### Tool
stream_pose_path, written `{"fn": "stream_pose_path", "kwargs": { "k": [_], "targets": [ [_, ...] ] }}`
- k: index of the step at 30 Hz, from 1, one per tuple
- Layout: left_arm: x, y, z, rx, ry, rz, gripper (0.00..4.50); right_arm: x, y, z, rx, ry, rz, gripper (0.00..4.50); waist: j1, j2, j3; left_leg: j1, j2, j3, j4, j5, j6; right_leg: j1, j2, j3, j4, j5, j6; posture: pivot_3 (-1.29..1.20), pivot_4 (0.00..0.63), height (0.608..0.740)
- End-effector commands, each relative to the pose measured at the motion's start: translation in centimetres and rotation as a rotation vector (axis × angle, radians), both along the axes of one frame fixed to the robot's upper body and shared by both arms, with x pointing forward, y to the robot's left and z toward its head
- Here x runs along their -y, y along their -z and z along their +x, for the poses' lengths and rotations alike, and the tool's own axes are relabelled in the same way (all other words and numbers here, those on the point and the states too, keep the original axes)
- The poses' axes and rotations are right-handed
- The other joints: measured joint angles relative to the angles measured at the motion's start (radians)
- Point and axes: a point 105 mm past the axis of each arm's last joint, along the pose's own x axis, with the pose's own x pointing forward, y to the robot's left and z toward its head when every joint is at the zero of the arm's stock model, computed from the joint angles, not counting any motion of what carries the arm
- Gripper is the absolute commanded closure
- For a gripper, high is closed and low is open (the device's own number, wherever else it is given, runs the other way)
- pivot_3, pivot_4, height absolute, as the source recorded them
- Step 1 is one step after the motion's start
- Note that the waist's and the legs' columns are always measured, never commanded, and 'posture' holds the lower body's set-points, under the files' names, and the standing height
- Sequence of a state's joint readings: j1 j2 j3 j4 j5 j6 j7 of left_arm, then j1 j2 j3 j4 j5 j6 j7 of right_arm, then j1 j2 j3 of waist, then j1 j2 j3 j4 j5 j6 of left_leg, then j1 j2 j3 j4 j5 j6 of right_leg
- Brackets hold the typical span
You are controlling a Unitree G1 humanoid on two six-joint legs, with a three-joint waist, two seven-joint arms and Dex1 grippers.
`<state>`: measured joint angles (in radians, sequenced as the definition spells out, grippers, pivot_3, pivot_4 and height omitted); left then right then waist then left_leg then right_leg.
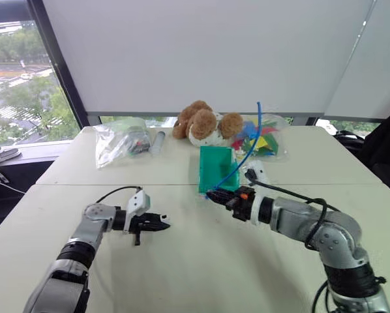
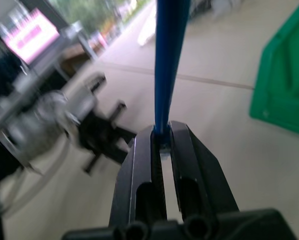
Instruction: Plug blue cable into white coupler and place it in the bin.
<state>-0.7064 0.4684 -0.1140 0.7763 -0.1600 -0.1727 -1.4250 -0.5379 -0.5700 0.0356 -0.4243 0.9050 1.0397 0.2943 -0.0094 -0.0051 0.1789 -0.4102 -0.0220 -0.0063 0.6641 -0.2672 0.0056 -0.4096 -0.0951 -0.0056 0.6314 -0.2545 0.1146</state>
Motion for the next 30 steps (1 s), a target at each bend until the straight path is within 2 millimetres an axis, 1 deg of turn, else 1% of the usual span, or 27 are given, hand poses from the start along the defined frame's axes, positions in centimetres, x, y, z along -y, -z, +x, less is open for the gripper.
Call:
{"fn": "stream_pose_path", "kwargs": {
  "k": [1,2,5,6,9,11,16,22,30],
  "targets": [
    [3.3,-1.0,-1.0,0.039,0.151,-0.012,4.18,-0.8,-1.5,-1.2,0.128,-0.127,-0.055,4.50,-0.002,0.000,0.000,0.000,0.000,0.000,0.000,0.000,0.000,0.000,0.000,0.000,0.000,0.000,0.000,0.00,0.150,0.740],
    [4.5,-1.0,-1.3,0.040,0.196,-0.011,4.18,-0.7,-1.5,-1.4,0.146,-0.159,-0.085,4.50,-0.002,0.000,0.000,0.000,0.000,0.000,0.000,0.000,0.000,0.000,0.000,0.000,0.000,0.000,0.000,0.00,0.150,0.740],
    [6.9,-0.9,-1.7,0.053,0.275,0.002,4.18,-0.3,-0.8,-1.7,0.187,-0.221,-0.189,4.50,-0.001,0.000,0.000,0.000,0.001,0.000,0.000,0.000,0.000,0.000,0.001,0.000,0.000,0.000,0.000,0.00,0.150,0.740],
    [7.6,-0.6,-1.7,0.058,0.294,0.024,4.18,-0.2,-0.5,-1.7,0.193,-0.239,-0.218,4.50,-0.001,-0.001,0.000,0.000,0.000,0.000,0.000,0.000,0.000,0.000,0.001,0.000,0.000,0.000,0.000,0.00,0.150,0.740],
    [8.6,0.6,-1.6,0.070,0.319,0.105,4.18,-0.1,0.4,-2.0,0.202,-0.295,-0.289,4.50,-0.003,-0.001,0.000,0.000,0.001,0.000,0.001,0.000,0.000,0.000,0.002,0.000,0.000,0.000,0.000,0.00,0.150,0.740],
    [9.0,1.1,-1.5,0.065,0.322,0.126,4.18,-0.1,1.0,-2.2,0.205,-0.328,-0.328,4.50,-0.004,-0.001,0.000,0.000,0.001,0.000,0.001,0.000,0.000,0.000,0.002,0.000,0.000,0.000,0.000,0.00,0.150,0.740],
    [9.5,1.9,-1.7,0.072,0.343,0.158,4.18,-0.7,1.9,-2.6,0.192,-0.388,-0.363,4.50,0.002,-0.001,0.000,0.000,0.001,0.000,0.001,0.000,0.000,0.000,0.002,0.000,0.000,0.000,0.000,0.00,0.150,0.740],
    [9.3,2.3,-1.8,0.075,0.351,0.187,4.18,-0.9,3.0,-1.7,0.177,-0.392,-0.395,4.50,0.002,-0.001,0.000,0.000,0.001,-0.001,0.002,0.000,0.000,0.001,0.001,0.000,0.000,0.000,0.000,0.00,0.150,0.740],
    [9.2,2.5,-1.9,0.072,0.353,0.193,4.18,-1.1,3.8,-0.8,0.178,-0.399,-0.424,4.50,0.003,-0.001,0.000,0.001,0.001,-0.001,0.002,0.000,0.000,0.001,0.001,0.000,0.000,0.000,0.000,0.00,0.150,0.740]
  ]
}}
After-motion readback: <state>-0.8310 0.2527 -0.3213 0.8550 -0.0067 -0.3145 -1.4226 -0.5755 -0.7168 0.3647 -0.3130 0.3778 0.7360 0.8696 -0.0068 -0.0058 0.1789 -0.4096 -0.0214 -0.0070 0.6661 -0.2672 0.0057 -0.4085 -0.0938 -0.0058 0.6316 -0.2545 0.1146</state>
